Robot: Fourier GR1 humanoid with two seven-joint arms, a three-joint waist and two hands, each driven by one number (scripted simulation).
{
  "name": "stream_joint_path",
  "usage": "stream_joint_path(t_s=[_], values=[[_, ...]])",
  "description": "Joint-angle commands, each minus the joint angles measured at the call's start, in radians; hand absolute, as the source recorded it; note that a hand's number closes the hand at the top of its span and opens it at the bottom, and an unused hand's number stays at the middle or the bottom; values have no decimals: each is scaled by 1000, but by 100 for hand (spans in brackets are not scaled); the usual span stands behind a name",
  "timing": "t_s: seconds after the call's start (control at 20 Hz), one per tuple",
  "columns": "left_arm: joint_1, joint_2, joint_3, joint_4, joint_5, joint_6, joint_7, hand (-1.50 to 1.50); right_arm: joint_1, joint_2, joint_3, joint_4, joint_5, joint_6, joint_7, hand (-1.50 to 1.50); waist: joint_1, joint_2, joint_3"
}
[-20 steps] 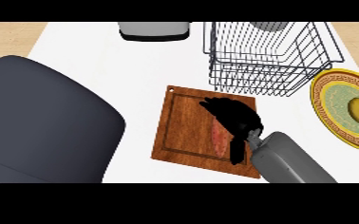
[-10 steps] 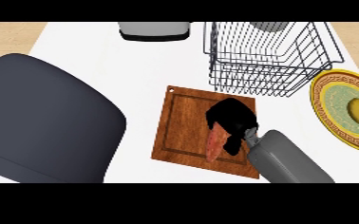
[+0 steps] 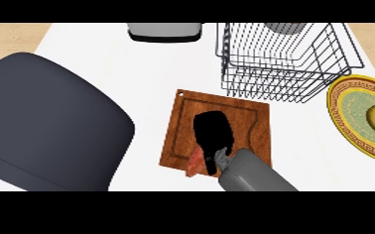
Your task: Pick the sweet potato from the cutting board and place it in the basket
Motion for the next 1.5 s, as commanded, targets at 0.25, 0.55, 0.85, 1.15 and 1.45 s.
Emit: stream_joint_path(t_s=[0.25,0.55,0.85,1.15,1.45], values=[[-2,-29,-32,68,-37,15,33,0,-173,67,164,-28,-54,-274,455,150,30,14,-9],[24,-26,-22,54,-11,-4,32,0,-186,67,3,-303,-59,-658,418,150,9,4,-6],[34,-7,0,47,-14,5,63,0,-358,67,-83,-383,46,-653,577,150,-14,0,-9],[39,-19,15,82,3,-15,23,0,-506,67,-259,-380,112,-497,650,150,-29,2,-11],[36,-44,-8,50,-40,29,42,0,-584,67,-418,-352,134,-404,649,150,-31,5,-10]])
